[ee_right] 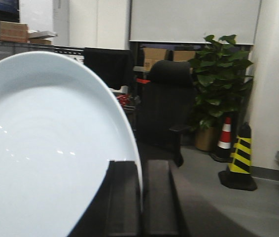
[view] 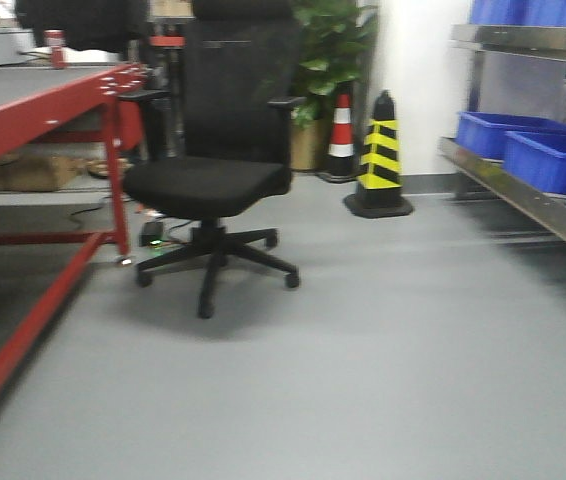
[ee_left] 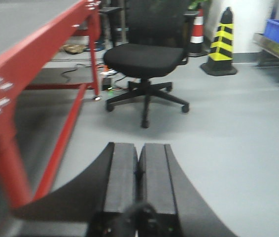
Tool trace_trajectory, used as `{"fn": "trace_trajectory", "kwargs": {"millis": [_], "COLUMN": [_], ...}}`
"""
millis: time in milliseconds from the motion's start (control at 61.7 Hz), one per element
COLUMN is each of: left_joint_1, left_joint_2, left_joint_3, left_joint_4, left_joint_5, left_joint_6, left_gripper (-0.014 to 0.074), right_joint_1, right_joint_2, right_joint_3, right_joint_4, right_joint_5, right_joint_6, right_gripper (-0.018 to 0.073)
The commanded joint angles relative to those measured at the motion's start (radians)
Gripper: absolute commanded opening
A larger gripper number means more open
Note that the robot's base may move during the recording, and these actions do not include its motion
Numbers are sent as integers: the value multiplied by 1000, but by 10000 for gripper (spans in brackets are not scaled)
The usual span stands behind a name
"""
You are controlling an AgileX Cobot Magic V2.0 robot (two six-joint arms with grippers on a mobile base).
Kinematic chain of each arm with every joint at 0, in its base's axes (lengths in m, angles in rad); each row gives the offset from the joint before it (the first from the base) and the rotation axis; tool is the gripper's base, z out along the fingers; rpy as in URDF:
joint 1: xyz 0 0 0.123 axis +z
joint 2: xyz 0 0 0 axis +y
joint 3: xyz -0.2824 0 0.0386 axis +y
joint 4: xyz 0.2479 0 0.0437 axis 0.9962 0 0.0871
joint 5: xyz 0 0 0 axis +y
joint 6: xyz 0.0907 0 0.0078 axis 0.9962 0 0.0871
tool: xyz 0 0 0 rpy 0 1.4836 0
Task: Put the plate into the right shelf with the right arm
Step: 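Drive the base toward the steel shelf rack with blue bins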
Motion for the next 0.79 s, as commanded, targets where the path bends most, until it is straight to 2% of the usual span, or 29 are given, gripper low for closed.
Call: {"fn": "trace_trajectory", "kwargs": {"millis": [0, 778], "left_joint_1": [-3, -3], "left_joint_2": [-11, -11], "left_joint_3": [8, 8], "left_joint_4": [-8, -8], "left_joint_5": [-83, -83], "left_joint_6": [-3, -3], "left_gripper": [-47, -47], "right_joint_1": [1, 1], "right_joint_2": [11, 11], "right_joint_3": [-31, -31], "right_joint_4": [-6, -6], "right_joint_5": [-100, -100], "right_joint_6": [-4, -4], "right_gripper": [29, 29]}}
